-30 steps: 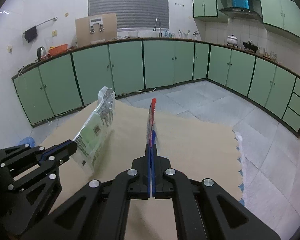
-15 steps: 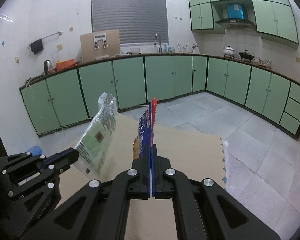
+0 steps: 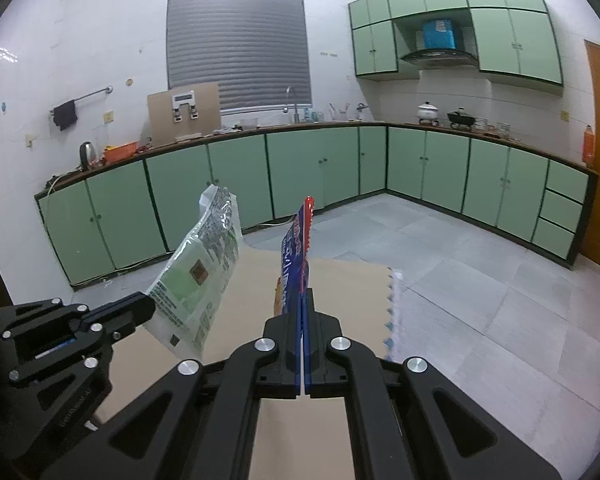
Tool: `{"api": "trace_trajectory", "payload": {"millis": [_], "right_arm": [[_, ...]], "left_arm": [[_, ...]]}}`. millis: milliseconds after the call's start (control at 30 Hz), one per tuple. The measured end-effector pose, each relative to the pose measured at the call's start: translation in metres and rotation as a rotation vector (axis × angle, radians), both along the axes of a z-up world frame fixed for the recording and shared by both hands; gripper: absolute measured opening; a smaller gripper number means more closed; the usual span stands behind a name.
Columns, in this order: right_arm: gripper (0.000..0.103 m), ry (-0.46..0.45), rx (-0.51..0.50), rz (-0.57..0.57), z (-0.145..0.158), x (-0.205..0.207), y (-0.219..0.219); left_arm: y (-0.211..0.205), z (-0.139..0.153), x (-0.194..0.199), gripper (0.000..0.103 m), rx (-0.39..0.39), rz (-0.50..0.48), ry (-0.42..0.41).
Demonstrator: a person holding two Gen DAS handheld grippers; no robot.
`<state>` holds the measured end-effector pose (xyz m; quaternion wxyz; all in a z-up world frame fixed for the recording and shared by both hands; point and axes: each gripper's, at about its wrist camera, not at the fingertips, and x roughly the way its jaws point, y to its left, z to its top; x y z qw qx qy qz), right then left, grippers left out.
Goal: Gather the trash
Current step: 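Carry both bags over to the black bin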
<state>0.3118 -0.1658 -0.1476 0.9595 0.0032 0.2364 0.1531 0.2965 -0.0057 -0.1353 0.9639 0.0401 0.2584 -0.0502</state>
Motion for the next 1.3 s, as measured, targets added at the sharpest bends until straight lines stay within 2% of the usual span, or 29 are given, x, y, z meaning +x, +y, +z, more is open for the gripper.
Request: {"api": "trace_trajectory", "payload": {"millis": [400, 800, 1033, 1300], "right_arm": [[0.001, -0.002, -0.012, -0.091, 0.011, -0.057, -0.044], [0.001, 0.032, -0.034, -0.257, 0.008, -0.118, -0.115], [0.001, 0.094, -0.032, -0.36, -0.011, -0.138, -0.158], [0.001, 0.207, -0.018, -0.43, -0.058, -0.144, -0.197]], "left_arm": [[-0.044, 0.017, -0.051, 0.0, -0.015, -0.109, -0.028], [-0.106, 0.011, -0.091, 0.0, -0.033, -0.282, -0.02], [-0.158, -0.022, -0.096, 0.0, -0.029, -0.406, 0.05], [-0.199, -0.087, -0.084, 0.0, 0.018, -0.493, 0.171]]}}
